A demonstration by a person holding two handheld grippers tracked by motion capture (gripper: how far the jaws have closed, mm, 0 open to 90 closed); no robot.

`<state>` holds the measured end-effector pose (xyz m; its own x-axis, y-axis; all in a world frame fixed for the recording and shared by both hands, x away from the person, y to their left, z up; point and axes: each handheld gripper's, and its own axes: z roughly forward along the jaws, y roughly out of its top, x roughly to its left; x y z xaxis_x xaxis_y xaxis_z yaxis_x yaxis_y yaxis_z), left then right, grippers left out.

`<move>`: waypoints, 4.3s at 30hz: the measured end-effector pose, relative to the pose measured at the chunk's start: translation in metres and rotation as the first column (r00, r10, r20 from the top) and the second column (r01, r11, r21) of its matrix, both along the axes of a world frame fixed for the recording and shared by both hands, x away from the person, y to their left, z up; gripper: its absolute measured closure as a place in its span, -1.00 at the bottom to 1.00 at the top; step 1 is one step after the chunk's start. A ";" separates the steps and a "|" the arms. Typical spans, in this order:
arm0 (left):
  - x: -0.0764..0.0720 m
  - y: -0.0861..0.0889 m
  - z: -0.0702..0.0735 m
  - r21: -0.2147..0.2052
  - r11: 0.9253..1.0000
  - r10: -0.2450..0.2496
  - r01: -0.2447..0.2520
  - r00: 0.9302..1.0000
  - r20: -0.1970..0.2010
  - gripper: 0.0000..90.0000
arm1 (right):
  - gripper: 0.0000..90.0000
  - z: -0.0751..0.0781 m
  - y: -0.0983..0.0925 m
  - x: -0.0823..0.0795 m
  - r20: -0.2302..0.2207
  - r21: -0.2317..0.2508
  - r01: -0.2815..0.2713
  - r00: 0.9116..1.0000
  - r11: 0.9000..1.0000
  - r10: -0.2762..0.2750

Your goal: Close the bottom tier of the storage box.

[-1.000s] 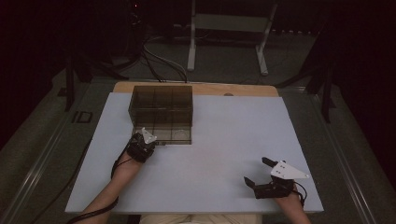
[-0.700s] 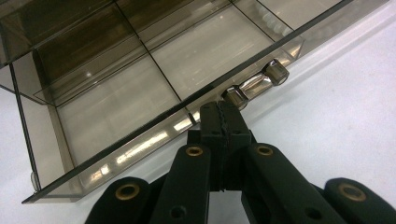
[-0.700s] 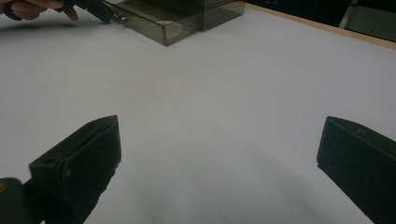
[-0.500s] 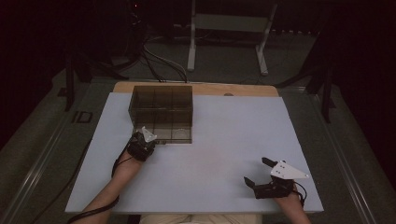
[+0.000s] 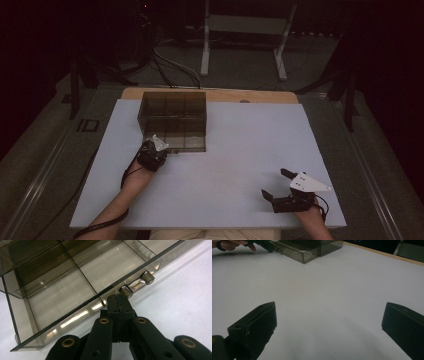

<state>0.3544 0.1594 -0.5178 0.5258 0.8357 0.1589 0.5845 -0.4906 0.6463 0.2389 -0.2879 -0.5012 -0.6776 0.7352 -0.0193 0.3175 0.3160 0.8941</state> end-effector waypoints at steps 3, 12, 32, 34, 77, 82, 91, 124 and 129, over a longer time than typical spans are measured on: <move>0.001 0.000 0.000 -0.004 1.000 0.001 -0.001 1.000 -0.002 1.00 | -1.00 0.000 0.000 0.000 0.000 0.000 0.000 1.000 1.000 0.000; 0.005 -0.003 0.000 0.005 1.000 0.003 -0.003 1.000 -0.001 1.00 | -1.00 0.000 0.000 0.000 0.001 0.001 0.001 1.000 1.000 -0.001; 0.015 -0.002 -0.001 0.015 1.000 0.011 -0.011 1.000 0.008 1.00 | -1.00 0.000 0.000 -0.001 0.000 -0.001 0.002 1.000 1.000 -0.002; 0.015 -0.002 0.000 0.016 1.000 0.011 -0.011 1.000 0.005 1.00 | -1.00 0.000 0.000 -0.001 0.001 -0.001 0.003 1.000 1.000 -0.003; 0.032 -0.003 0.000 0.026 0.999 0.031 -0.030 1.000 -0.005 1.00 | -1.00 0.000 -0.001 0.000 0.000 -0.001 0.004 1.000 1.000 -0.004; 0.034 -0.003 0.000 0.029 0.999 0.033 -0.033 0.999 -0.006 1.00 | -1.00 0.000 -0.001 0.000 -0.001 0.000 0.006 1.000 1.000 -0.006; 0.037 -0.003 0.000 0.028 0.999 0.034 -0.034 0.999 -0.005 1.00 | -1.00 0.000 -0.001 0.000 -0.001 -0.001 0.006 1.000 1.000 -0.006; 0.047 -0.004 0.001 0.039 0.998 0.042 -0.042 0.999 -0.016 1.00 | -1.00 0.000 -0.001 0.000 0.001 -0.004 0.005 1.000 1.000 -0.005; 0.048 -0.005 0.001 0.038 0.998 0.046 -0.045 0.999 -0.015 1.00 | -1.00 0.000 -0.001 0.000 -0.001 -0.004 0.007 1.000 1.000 -0.007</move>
